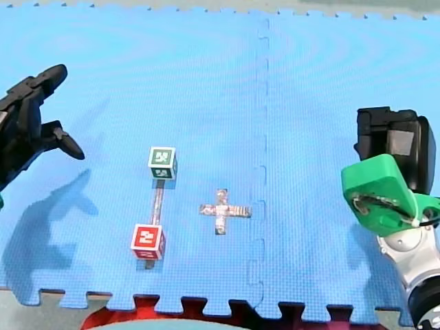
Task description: Stack cube left
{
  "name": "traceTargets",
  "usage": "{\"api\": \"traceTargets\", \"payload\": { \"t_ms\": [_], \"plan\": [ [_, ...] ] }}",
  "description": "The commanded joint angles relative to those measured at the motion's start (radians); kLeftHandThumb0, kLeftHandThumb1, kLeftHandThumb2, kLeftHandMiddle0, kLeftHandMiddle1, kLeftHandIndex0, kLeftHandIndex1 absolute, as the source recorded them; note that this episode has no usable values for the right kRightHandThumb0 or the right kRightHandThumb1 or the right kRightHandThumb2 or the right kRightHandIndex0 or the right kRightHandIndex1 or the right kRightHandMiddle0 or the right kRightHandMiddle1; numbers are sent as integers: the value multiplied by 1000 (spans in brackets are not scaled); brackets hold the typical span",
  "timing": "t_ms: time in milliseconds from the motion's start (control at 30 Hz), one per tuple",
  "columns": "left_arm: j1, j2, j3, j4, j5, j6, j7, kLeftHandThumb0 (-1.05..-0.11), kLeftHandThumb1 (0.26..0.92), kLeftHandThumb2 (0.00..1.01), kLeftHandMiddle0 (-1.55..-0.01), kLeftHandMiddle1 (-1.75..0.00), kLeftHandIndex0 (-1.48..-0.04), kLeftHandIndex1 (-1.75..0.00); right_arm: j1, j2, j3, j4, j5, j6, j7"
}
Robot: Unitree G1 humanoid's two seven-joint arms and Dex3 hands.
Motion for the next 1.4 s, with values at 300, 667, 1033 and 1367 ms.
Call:
{"api": "traceTargets", "payload": {
  "t_ms": [300, 667, 1033, 1367],
  "plan": [
    [11, 14, -50, 5, 84, -73, 100, -1048, 921, 760, -818, -1746, -550, -60, -4, 0, 1, -1, -2, 5, -3],
    [3, 39, -89, 11, 115, -75, 1, -1048, 921, 751, -919, -1746, -593, -39, -7, 2, 4, -1, -4, 8, -2],
    [-28, 48, -80, 18, 67, 12, -216, -1048, 921, 275, -955, -1746, -723, -40, -25, 28, 14, 2, -8, 30, 11],
    [-36, 72, -150, -10, 144, 46, -177, -1048, 746, 3, -977, -1746, -789, -26, -43, 31, 34, 23, -39, 30, -31]
  ]
}}
